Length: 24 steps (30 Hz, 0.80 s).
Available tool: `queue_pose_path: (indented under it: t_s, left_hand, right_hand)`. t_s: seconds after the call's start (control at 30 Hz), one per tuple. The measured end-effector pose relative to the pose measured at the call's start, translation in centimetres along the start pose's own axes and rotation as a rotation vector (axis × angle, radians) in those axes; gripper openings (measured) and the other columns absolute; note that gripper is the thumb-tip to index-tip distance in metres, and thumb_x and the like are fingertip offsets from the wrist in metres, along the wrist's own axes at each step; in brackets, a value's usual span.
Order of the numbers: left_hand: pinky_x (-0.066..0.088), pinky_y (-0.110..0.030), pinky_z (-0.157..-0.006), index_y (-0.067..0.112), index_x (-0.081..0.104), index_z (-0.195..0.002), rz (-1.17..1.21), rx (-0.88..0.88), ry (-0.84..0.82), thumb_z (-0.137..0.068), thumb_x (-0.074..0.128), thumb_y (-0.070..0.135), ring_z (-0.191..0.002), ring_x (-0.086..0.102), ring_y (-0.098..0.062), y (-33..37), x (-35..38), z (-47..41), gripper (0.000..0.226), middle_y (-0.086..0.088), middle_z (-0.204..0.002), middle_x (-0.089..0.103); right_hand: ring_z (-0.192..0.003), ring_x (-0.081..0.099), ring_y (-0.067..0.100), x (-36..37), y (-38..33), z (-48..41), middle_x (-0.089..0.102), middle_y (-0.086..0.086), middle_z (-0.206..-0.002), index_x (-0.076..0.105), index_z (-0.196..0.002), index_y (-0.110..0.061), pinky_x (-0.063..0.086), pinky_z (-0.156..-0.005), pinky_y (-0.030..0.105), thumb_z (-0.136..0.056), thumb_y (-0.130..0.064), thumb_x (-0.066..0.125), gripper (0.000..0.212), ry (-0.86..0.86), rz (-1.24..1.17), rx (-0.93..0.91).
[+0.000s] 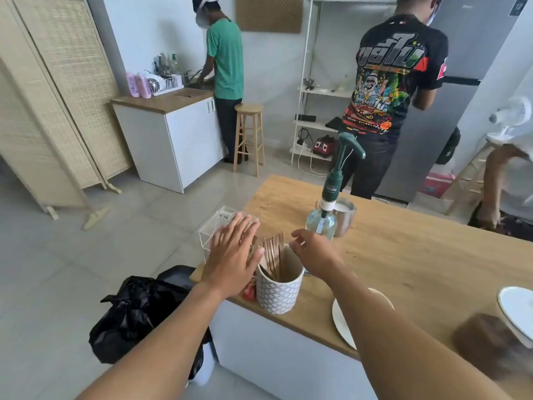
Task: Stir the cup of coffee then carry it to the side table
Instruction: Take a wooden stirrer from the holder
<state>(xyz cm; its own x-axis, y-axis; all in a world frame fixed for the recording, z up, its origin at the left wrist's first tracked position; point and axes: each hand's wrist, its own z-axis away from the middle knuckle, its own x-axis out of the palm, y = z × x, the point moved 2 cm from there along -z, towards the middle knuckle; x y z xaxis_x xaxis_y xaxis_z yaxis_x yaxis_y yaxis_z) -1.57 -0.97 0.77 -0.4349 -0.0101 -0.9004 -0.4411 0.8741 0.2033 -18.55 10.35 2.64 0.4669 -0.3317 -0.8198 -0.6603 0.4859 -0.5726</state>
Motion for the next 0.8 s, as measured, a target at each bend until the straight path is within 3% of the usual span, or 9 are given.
queue_pose_path:
  t_s: [0.13,0.3,0.63,0.8]
  left_hand:
    - [0.011,-0.041,-0.118,0.022,0.027,-0.154,-0.043,-0.012,-0.016,-0.100,0.017,0.054,-0.151,0.005,-0.012,-0.2,0.7,-0.9,0.063,0.005,-0.161,0.024]
    - [0.011,-0.038,-0.114,0.021,0.032,-0.151,-0.040,-0.017,-0.017,-0.101,0.019,0.052,-0.150,0.009,-0.012,-0.5,1.3,-1.6,0.060,0.003,-0.159,0.028]
    - [0.013,-0.039,-0.116,0.020,0.033,-0.151,-0.052,-0.018,-0.045,-0.101,0.016,0.051,-0.150,0.010,-0.012,0.1,1.9,-1.9,0.061,0.005,-0.159,0.029]
    - [0.014,-0.041,-0.117,0.020,0.034,-0.150,-0.055,-0.024,-0.056,-0.100,0.013,0.053,-0.150,0.010,-0.012,0.2,2.0,-1.9,0.064,0.005,-0.160,0.028]
  right_hand:
    - [-0.105,0.063,0.023,0.4,0.2,-1.4,0.067,0.005,-0.121,0.057,-0.128,-0.015,0.052,-0.091,0.038,-0.097,-0.028,0.050,0.034,0.032,-0.009,0.010]
    - [-0.102,0.063,0.021,1.6,0.8,-2.9,0.068,0.004,-0.117,0.059,-0.128,-0.016,0.051,-0.090,0.036,-0.096,-0.028,0.053,0.034,0.026,-0.015,-0.001]
    - [-0.080,0.058,0.014,2.1,1.3,-3.9,0.069,0.002,-0.101,0.064,-0.117,-0.018,0.045,-0.071,0.028,-0.095,-0.029,0.058,0.025,0.046,-0.040,-0.017]
    - [-0.079,0.061,0.015,2.1,1.3,-3.8,0.069,-0.001,-0.094,0.068,-0.103,-0.019,0.052,-0.070,0.031,-0.093,-0.027,0.060,0.014,0.045,-0.054,-0.008]
